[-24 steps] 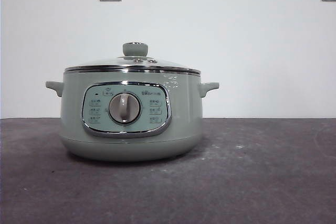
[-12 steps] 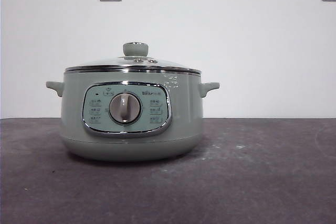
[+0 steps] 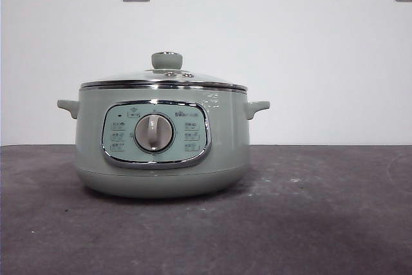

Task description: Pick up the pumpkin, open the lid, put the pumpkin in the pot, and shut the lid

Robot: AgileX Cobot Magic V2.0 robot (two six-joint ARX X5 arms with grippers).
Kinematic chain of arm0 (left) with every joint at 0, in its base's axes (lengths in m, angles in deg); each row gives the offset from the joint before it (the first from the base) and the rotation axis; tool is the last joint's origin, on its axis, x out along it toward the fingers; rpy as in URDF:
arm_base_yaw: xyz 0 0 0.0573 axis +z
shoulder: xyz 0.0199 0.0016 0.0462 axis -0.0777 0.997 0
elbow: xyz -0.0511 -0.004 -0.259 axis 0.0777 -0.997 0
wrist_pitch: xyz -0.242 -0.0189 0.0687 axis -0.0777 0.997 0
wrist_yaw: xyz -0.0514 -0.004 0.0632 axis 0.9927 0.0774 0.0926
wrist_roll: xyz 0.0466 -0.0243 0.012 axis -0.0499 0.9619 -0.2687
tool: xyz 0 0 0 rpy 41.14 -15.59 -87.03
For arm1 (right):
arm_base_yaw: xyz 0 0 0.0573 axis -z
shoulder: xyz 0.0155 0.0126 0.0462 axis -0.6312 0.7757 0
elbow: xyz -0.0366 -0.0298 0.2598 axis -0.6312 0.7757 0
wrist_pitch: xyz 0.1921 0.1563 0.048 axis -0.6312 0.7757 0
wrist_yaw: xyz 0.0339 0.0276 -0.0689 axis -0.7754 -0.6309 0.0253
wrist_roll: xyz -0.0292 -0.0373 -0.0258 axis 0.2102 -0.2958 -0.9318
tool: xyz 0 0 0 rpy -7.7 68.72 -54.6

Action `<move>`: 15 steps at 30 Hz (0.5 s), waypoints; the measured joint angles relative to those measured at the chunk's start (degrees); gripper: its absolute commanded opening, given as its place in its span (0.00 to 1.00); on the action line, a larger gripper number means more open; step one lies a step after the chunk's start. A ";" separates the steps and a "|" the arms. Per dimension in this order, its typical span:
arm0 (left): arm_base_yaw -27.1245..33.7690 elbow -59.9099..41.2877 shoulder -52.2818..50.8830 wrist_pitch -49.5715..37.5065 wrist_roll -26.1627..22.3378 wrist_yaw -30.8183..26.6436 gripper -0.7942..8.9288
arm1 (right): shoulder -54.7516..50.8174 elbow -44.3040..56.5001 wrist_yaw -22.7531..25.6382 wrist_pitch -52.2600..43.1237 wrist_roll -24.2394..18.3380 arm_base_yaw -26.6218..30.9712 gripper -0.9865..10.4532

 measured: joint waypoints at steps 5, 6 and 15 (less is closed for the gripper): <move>0.00 0.00 0.00 0.00 0.00 0.00 0.08 | -3.96 6.93 9.33 -0.31 4.17 0.00 0.09; 0.00 0.00 0.00 0.00 0.00 0.00 0.08 | -4.52 7.91 10.49 -0.26 4.90 0.00 0.09; 0.00 0.00 0.00 0.00 0.00 0.00 0.08 | -7.34 13.81 10.78 -0.52 6.75 0.02 0.09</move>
